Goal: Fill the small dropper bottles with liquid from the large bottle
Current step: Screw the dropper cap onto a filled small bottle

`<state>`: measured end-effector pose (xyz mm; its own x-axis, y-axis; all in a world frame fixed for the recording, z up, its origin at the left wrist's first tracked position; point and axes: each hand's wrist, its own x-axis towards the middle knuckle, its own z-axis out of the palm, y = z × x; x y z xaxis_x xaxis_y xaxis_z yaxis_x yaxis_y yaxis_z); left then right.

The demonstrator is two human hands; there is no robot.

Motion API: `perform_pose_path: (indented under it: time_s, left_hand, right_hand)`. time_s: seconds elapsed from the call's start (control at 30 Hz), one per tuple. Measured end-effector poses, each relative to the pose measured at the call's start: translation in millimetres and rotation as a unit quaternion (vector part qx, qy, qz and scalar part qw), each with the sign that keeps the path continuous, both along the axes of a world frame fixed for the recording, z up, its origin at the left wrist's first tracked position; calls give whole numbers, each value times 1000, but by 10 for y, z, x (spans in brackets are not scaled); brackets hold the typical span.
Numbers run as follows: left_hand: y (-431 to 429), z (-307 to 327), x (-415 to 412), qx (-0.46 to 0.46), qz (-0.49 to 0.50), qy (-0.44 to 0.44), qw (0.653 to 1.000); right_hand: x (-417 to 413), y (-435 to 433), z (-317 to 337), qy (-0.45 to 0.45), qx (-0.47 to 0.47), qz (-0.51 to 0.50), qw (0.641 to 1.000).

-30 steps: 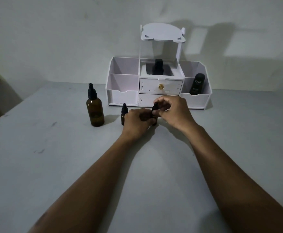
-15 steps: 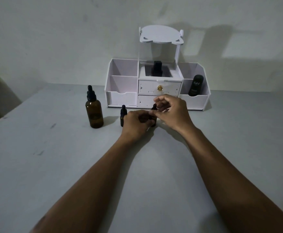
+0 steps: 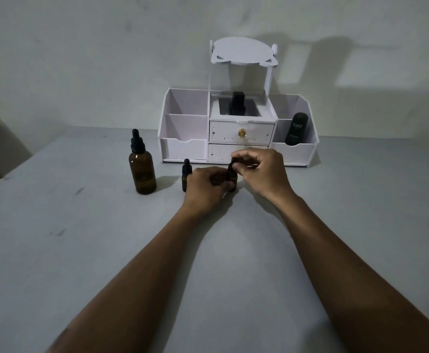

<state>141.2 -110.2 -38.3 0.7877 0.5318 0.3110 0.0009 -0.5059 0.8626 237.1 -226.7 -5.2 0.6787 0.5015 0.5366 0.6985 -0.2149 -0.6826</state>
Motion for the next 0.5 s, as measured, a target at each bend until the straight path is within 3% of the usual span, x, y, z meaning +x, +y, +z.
perform_pose_path:
  time_s: [0.5]
  left_hand:
    - [11,3,-8,-4,-3,4,1000]
  right_hand:
    - [-21,-17,8,43,44,2,998]
